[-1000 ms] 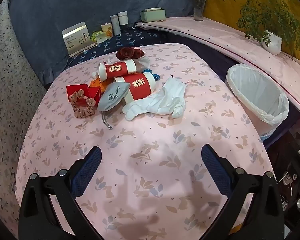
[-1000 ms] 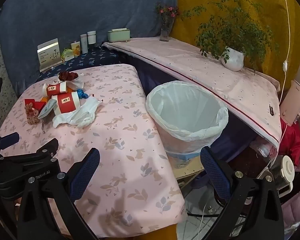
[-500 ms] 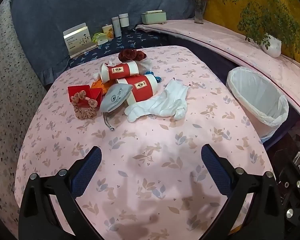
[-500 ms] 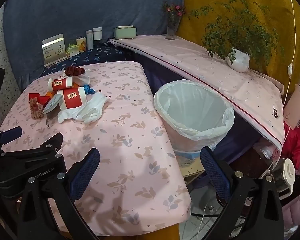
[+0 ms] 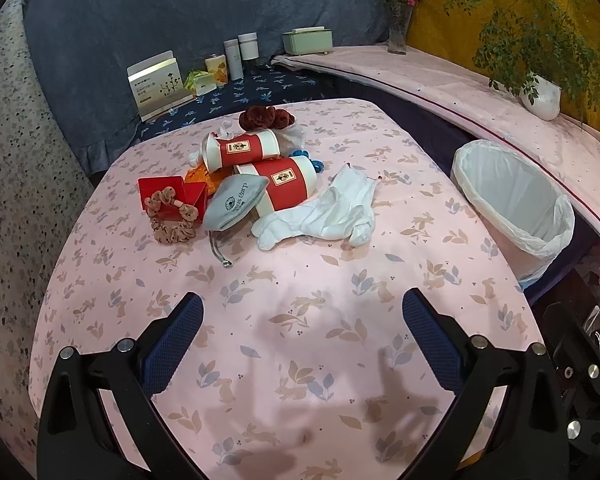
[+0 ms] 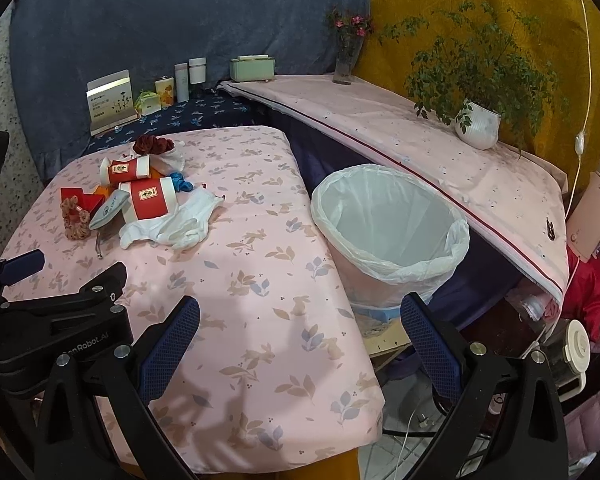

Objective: Collect trash

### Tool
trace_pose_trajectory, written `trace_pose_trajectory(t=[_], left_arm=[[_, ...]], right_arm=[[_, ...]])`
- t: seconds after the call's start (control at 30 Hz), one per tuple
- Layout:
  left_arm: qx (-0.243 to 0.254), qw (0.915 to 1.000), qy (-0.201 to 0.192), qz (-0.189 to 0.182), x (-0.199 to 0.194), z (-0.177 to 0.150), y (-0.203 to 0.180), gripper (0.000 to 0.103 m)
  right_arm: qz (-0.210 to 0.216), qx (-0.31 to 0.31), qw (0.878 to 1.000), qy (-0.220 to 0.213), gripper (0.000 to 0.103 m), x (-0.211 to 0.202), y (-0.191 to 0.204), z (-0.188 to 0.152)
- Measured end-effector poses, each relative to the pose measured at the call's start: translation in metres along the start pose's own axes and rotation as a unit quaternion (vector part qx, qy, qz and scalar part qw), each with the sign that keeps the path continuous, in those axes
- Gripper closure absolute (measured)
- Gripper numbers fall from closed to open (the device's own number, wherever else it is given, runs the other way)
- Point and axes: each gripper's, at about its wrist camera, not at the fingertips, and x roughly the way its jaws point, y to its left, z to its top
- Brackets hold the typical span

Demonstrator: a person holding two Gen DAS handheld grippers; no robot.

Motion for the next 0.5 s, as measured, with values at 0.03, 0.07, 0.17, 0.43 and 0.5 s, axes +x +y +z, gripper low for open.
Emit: trace_pose_trajectory(t=[0.03, 0.07, 0.17, 0.43, 0.5], left_arm=[[0.0, 1.0, -0.001, 0.001, 0.0, 0.0, 0.0, 0.008], [0.0, 1.0, -0.001, 0.001, -0.001, 0.0, 0.0, 0.008], [-0.002, 1.0, -0.002, -0.001, -0.002, 0.0, 0.001, 0.008], [-0.005, 0.9999, -0.006, -0.01, -0.007, 0.003, 0.002, 0.008], [-0.006, 0.9999, -0.008, -0.012, -0.008, 0.004, 0.002, 0.008]], right_arm=[[0.0, 0.001, 1.0, 0.0, 0.007, -0.001, 0.0, 0.0], [-0.001, 0.001, 1.0, 0.0, 0.007, 0.0, 0.0, 0.0], [-0.004, 0.004, 1.0, -0.002, 0.007, -0.002, 0.0, -0.001], [-0.012, -0.006, 1.0, -0.017, 0.007, -0.014, 0.001, -0.001], [-0.015, -0.006, 1.0, -0.019, 0.007, -0.015, 0.0, 0.001]])
